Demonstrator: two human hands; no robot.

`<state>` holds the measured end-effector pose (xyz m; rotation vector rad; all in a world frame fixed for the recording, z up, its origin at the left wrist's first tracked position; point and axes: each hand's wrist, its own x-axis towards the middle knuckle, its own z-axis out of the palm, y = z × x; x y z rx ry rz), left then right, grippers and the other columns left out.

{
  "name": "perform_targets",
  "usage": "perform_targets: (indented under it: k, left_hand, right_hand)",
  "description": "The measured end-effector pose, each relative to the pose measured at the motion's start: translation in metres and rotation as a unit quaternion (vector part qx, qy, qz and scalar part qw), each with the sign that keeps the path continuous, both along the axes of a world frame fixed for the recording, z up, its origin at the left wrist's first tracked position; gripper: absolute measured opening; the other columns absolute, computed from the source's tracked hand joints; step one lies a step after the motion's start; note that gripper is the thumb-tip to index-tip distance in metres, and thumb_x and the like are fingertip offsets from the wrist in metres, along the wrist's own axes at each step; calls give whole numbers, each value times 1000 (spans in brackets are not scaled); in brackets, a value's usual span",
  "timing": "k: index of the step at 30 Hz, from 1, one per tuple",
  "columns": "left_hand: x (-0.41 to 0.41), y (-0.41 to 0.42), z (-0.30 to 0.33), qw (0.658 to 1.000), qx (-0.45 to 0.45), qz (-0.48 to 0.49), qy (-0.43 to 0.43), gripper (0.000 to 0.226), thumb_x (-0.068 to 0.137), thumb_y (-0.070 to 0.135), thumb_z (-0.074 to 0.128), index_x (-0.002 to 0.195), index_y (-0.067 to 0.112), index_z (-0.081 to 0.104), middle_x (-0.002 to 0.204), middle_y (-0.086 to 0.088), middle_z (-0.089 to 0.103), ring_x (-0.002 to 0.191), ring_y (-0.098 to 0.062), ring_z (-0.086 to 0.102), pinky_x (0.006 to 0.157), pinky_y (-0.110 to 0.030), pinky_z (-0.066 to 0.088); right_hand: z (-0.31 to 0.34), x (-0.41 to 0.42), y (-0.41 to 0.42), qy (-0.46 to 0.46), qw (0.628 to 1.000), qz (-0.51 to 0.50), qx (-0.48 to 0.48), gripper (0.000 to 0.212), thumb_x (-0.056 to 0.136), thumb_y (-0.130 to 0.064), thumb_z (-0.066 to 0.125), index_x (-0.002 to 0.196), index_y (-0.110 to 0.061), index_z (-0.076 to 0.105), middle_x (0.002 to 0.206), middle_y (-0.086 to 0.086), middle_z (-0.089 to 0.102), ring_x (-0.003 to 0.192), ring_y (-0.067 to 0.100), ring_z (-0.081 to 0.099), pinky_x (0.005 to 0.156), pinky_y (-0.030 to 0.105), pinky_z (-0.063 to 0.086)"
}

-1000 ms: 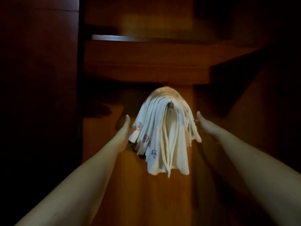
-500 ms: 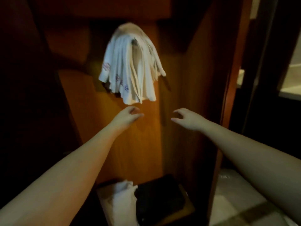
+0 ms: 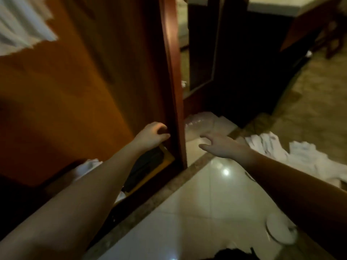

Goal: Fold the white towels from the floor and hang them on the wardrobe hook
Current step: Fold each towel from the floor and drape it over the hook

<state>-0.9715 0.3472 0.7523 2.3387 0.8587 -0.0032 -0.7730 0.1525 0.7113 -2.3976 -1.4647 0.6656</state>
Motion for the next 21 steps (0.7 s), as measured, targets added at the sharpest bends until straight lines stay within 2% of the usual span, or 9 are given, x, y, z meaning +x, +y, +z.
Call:
perform_targets:
  k: [2, 4, 7, 11, 17, 21]
  left_hand:
    - [49, -26, -27, 999, -12, -19, 24, 45, 97, 41, 62, 136, 22, 55, 143, 2, 49, 130, -17, 47, 92, -28, 37]
    - [94, -52, -54, 998, -30, -30, 40, 42, 96, 37, 63, 135, 20, 57, 141, 1, 51, 130, -18, 47, 95, -29, 37]
    - [154, -87, -91, 995, -62, -51, 67, 46, 95, 35, 64, 137, 19, 56, 143, -4, 51, 131, -19, 47, 97, -26, 35]
    - [221, -126, -135, 986, -95, -98, 100, 43, 95, 37, 64, 133, 20, 58, 139, -2, 53, 129, -20, 49, 91, -27, 36]
    - [298, -160, -197, 967, -117, -154, 166, 42, 95, 38, 62, 133, 21, 58, 143, 2, 52, 131, -18, 49, 103, -31, 39]
    - [358, -172, -247, 955, -112, -192, 198, 40, 95, 34, 64, 130, 15, 62, 136, -2, 57, 126, -23, 53, 93, -27, 39]
  right_hand:
    - [-32, 33, -34, 28, 998, -25, -43, 58, 100, -49, 53, 149, -16, 47, 153, 6, 46, 139, 24, 44, 113, 31, 32]
    - [-60, 65, -67, 49, 995, -43, -71, 58, 101, -46, 54, 149, -13, 47, 153, 9, 46, 140, 26, 43, 115, 34, 32]
    - [-96, 109, -116, 67, 987, -87, -113, 57, 101, -50, 53, 148, -18, 48, 155, 5, 44, 141, 26, 42, 115, 37, 34]
    - [-138, 151, -169, 100, 972, -134, -163, 59, 100, -53, 51, 149, -21, 46, 157, 3, 41, 142, 26, 40, 113, 40, 36]
    - [-204, 193, -223, 152, 941, -220, -208, 56, 101, -50, 51, 148, -20, 48, 153, 5, 46, 138, 27, 45, 109, 39, 39]
    - [-250, 230, -239, 187, 919, -261, -230, 54, 102, -47, 50, 147, -16, 49, 150, 8, 48, 134, 29, 48, 108, 40, 42]
